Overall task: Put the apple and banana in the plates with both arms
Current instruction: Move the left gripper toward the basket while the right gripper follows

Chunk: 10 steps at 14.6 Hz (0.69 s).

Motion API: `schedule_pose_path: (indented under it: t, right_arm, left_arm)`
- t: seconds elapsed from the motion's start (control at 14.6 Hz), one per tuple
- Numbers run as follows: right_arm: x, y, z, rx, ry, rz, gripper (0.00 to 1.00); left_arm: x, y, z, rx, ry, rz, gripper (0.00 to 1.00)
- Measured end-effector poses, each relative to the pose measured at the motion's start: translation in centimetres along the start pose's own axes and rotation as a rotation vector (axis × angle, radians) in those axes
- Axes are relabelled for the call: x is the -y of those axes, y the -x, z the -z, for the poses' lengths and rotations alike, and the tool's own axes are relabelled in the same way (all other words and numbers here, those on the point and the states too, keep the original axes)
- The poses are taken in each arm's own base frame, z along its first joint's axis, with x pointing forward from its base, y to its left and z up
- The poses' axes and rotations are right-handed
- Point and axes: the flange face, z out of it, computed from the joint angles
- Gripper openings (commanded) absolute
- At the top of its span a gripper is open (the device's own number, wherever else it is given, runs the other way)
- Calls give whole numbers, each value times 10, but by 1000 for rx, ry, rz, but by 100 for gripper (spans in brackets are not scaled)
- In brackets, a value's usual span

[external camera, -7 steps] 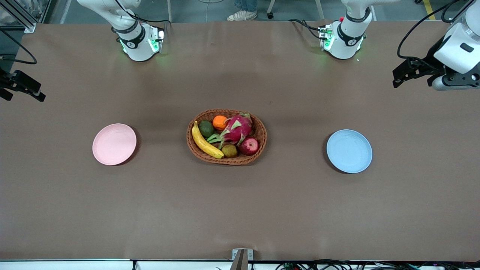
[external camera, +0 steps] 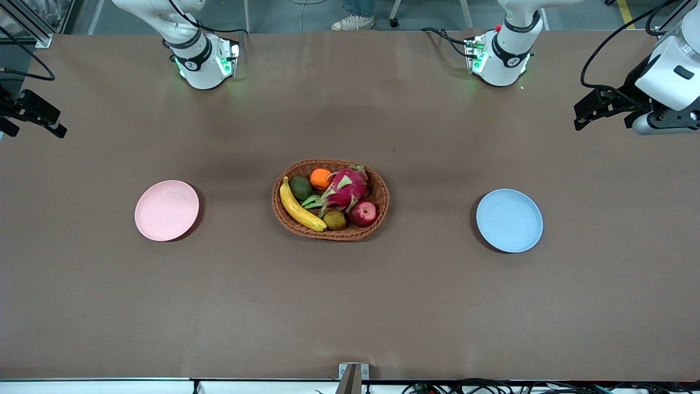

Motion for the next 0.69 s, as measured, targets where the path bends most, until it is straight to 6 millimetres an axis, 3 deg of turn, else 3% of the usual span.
schedule_pose_path:
  t: [0.27, 0.48, 0.69]
  right_arm:
    - [0, 0, -2, 4, 0, 0, 100]
    - [1, -6, -17, 33, 0, 3, 100]
    - [22, -19, -54, 103, -2, 47, 100]
  left_arm:
    - [-16, -21, -34, 47, 7, -27, 100]
    - [-62, -40, -68, 60, 37, -15, 100]
    - [-122, -52, -101, 49, 65, 66, 100]
